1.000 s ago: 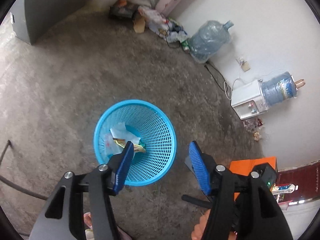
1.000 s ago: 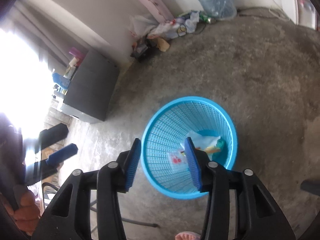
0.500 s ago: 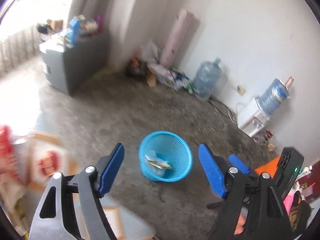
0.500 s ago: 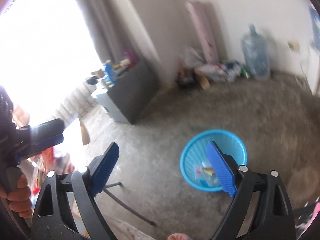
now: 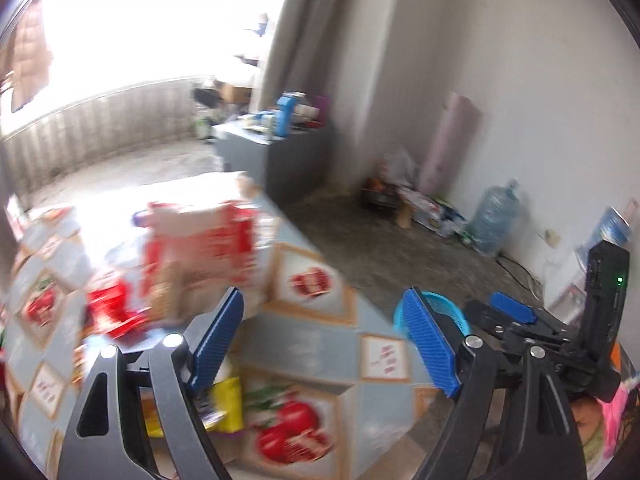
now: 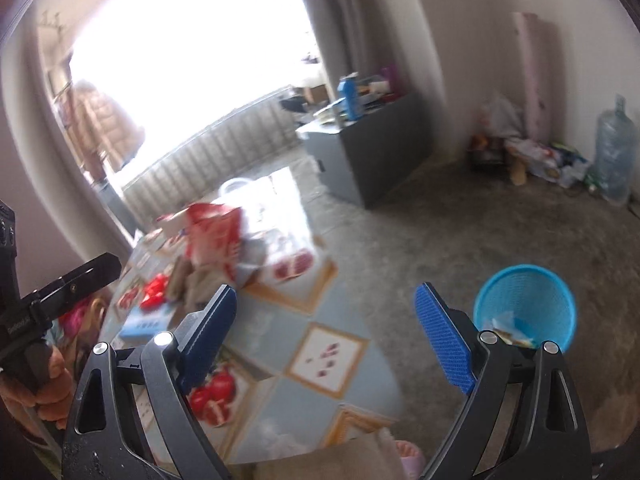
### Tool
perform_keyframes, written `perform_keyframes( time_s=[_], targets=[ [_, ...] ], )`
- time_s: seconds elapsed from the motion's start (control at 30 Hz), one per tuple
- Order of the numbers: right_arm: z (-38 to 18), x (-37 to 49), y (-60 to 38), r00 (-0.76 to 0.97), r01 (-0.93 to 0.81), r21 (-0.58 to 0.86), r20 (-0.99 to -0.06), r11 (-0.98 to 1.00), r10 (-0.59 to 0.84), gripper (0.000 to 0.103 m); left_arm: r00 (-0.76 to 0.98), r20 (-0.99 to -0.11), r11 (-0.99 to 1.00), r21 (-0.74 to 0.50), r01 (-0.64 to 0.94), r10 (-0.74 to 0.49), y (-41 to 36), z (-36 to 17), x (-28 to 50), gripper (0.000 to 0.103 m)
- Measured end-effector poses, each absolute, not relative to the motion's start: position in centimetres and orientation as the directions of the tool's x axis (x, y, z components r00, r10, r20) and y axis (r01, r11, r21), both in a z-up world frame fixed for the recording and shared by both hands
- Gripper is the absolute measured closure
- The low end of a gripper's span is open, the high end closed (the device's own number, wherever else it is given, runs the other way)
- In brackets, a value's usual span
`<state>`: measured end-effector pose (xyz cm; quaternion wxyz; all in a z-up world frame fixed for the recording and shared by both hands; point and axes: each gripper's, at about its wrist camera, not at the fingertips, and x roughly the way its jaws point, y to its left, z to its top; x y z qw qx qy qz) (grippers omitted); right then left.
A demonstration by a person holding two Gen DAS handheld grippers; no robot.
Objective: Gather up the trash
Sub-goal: 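Return both tools to the table above the medicine box, then grasp the red wrapper with the left tool while the right tool grasps the white glove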
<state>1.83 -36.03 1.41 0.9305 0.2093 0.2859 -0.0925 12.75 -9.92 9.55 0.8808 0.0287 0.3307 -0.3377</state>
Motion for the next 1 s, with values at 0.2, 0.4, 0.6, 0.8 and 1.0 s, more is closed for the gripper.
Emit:
perform_keyframes(
  time_s=[0.2,0.4,0.6,0.8,1.0],
  targets=[
    [1.2,3.0,-33.1,0.810,0.207,0.334,-0.586,0.919,0.031,0.019,0.676,-0.596,0.877,-0.106,0.469,-0.434,-1.4,9.0,12.4,0.023],
    [1.1,4.8,-30.2,0.783,0.145,0.378,-0.608,0.914,0.128,0.026,0.695,-0.617,0.920,-0.137,0.368,-0.370,4.6,7.0,12.8,0.023],
    [0.1,6.7,-28.5,0.738,0.112,0.415,-0.643,0.903,0.204,0.033,0.651,-0.641,0.907,-0.202,0.369,-0.407,5.9,4.2,13.9,0.023],
    [-0.6,9.6,-27.8,0.710,0.094,0.416,-0.665,0.905,0.232,0.041,0.637,-0.632,0.895,-0.258,0.365,-0.442,5.3,2.7,16.6,0.033],
    [-1.4,12.9,-28.0,0.690,0.089,0.443,-0.673,0.892,0.266,0.046,0.642,-0.633,0.895,-0.213,0.391,-0.432,3.9,2.0,20.6,0.045]
  ],
)
